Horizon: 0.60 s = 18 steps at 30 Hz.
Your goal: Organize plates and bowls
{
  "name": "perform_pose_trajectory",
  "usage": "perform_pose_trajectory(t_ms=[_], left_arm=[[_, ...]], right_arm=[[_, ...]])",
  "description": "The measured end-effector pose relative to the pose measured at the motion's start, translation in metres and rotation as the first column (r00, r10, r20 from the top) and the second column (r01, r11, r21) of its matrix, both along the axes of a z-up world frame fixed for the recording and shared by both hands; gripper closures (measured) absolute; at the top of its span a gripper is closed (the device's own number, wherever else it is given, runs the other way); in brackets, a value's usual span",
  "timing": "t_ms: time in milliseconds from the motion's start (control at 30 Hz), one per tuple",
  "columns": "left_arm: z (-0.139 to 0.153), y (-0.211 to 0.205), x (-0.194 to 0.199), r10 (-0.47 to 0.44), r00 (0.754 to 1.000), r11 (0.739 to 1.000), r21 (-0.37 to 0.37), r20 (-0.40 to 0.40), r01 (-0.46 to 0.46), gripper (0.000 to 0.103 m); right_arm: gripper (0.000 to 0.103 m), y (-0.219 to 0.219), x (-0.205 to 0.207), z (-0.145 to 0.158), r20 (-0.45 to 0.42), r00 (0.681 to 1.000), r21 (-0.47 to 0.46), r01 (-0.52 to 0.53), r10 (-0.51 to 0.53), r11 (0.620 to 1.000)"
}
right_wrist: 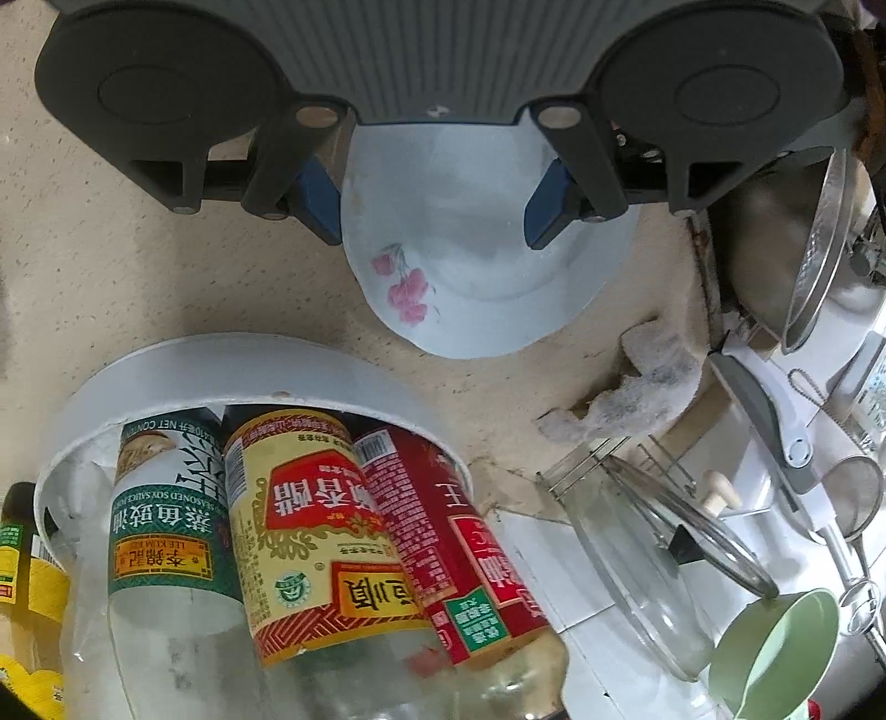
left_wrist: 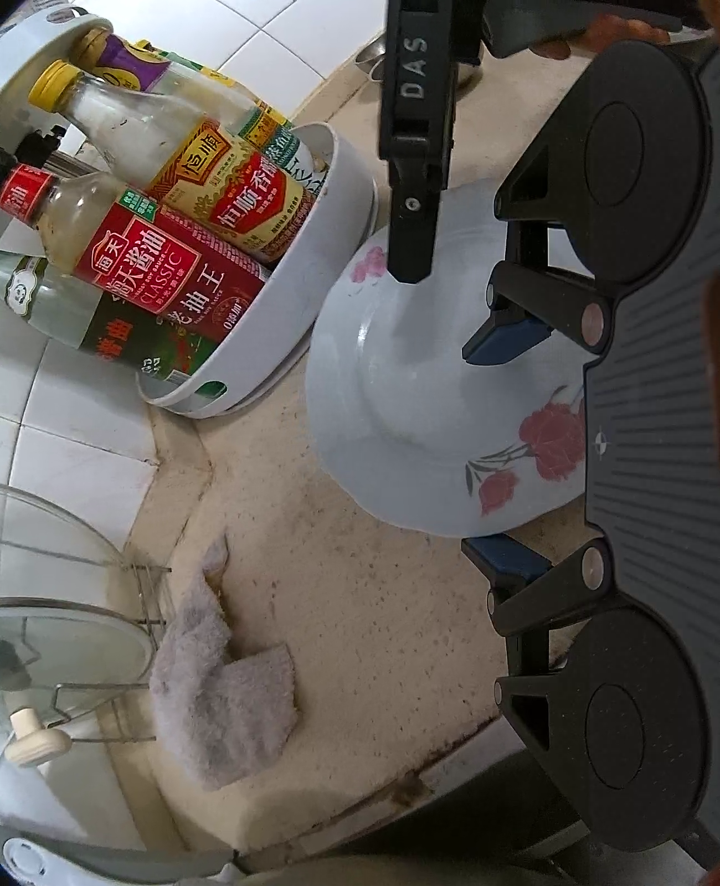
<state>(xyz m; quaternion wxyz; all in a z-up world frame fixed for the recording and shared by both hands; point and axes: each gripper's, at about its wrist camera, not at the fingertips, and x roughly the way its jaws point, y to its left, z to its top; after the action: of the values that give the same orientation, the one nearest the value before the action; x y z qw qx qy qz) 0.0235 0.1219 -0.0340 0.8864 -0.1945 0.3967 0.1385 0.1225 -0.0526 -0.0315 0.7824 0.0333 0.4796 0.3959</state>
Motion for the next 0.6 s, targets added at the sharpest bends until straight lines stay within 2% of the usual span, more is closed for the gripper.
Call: perform_pose_trajectory(t_ms=[267,367,500,600], left_arm=[[0.000,0.002,0.003,-0.005,1.000,1.000,0.007,0.014,0.005,0.031],[0.004,-0.001,0.000,-0.006,1.000,0.999,0.036,0.024,0.005,0.031],[0.012,-0.006,-0.005,-0.006,0.999,0.995,0.095,0.033,0.002,0.020],[0.019,-0.009,-0.011,0.000,0.999,0.993,0.116,0.040,-0.005,0.020]], right_arm=[[0.034,0.012,-0.003,-0.004,0.058,0.998,-0.040,-0.004,0.006,0.999],[0.034,0.011,-0.005,-0.004,0.067,0.998,-0.049,-0.011,0.014,0.999],[0.033,0.005,-0.007,-0.001,0.088,0.996,-0.048,-0.007,0.011,0.999],[0.031,-0.001,-0.013,0.006,0.147,0.989,-0.068,0.004,0.006,0.998]])
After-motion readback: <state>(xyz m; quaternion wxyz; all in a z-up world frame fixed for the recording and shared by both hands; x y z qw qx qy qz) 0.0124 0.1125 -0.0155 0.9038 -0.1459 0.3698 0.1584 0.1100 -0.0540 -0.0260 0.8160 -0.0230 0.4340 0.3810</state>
